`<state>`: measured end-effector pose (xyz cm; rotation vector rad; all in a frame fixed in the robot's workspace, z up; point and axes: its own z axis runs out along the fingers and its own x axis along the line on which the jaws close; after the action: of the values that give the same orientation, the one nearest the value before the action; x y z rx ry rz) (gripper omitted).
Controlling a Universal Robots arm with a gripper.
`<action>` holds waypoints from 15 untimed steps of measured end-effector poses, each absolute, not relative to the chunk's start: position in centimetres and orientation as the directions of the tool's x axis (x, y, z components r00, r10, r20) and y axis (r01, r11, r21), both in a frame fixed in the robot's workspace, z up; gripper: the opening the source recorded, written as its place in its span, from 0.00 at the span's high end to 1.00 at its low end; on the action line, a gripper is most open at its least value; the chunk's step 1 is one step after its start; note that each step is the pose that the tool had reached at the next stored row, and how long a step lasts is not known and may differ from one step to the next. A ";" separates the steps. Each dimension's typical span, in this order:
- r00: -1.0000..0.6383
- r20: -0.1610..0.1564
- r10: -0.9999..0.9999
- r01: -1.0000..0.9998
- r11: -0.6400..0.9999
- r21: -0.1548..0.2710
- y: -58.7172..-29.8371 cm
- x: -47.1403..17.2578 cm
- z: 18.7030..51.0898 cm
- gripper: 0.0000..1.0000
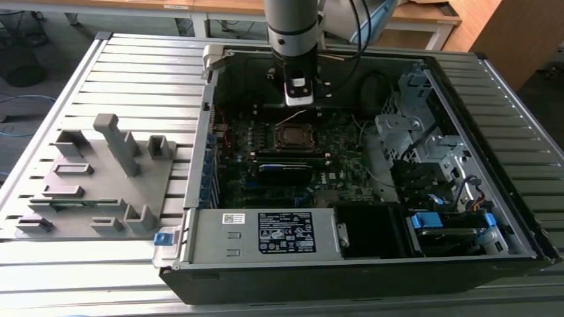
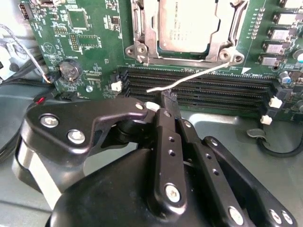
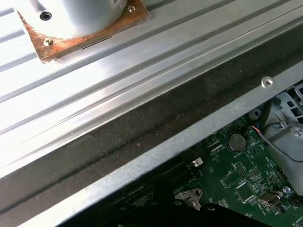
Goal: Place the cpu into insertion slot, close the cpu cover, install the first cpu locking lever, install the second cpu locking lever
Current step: 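Install the first cpu locking lever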
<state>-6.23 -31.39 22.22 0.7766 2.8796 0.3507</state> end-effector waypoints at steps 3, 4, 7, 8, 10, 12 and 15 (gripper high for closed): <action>-0.857 -0.072 0.510 0.477 0.839 0.260 -31.3 -6.3 22.3 0.90; -0.857 -0.072 0.510 0.477 0.839 0.260 -31.3 -6.3 22.3 0.90; -0.857 -0.071 0.510 0.477 0.839 0.260 -31.2 -6.2 22.6 0.90; -0.857 -0.071 0.510 0.477 0.839 0.260 -31.2 -6.2 22.7 0.90; -0.857 -0.072 0.510 0.477 0.839 0.261 -31.2 -6.2 22.7 0.90; -0.857 -0.071 0.510 0.477 0.839 0.260 -31.2 -6.3 22.7 0.90; -0.857 -0.071 0.510 0.477 0.839 0.260 -31.4 -6.3 22.8 0.90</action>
<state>-6.26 -31.40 22.75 0.7769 2.8795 0.3537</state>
